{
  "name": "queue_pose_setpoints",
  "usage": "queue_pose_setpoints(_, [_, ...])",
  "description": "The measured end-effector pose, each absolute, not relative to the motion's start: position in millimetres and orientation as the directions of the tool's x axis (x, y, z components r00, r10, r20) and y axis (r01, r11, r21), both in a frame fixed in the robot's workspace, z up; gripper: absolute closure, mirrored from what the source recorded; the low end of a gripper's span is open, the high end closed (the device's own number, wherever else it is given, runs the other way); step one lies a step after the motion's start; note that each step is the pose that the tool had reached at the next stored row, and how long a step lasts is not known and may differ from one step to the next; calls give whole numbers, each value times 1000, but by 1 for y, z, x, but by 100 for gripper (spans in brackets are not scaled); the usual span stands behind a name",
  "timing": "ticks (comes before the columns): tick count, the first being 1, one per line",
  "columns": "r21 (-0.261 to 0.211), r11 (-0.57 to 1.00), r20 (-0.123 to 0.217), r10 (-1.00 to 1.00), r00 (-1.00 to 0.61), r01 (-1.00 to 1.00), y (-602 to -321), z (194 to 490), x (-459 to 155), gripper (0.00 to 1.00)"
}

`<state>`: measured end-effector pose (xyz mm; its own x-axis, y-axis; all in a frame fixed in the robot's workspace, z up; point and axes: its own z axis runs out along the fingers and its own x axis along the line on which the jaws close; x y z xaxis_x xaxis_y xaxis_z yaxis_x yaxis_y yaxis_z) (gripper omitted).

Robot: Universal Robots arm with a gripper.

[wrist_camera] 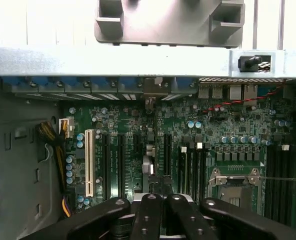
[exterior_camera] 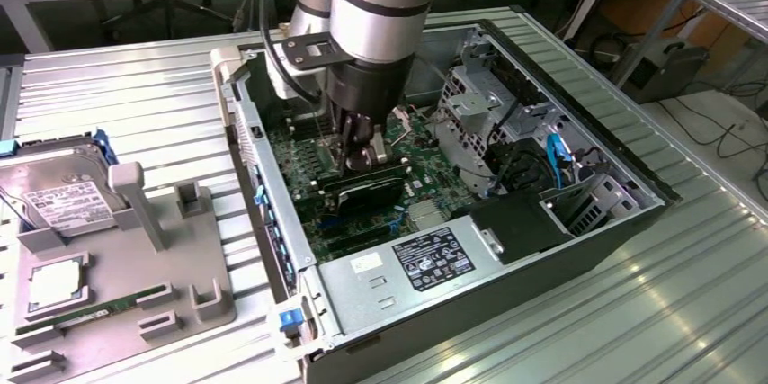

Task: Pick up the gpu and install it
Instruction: 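Press down on the gpu until it lock into place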

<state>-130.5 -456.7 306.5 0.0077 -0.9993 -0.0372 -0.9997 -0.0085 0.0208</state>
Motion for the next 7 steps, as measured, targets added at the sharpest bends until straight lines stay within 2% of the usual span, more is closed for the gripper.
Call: queue_pose_setpoints(7, [21, -9, -37, -999, 8, -1000, -457, 307, -130, 89])
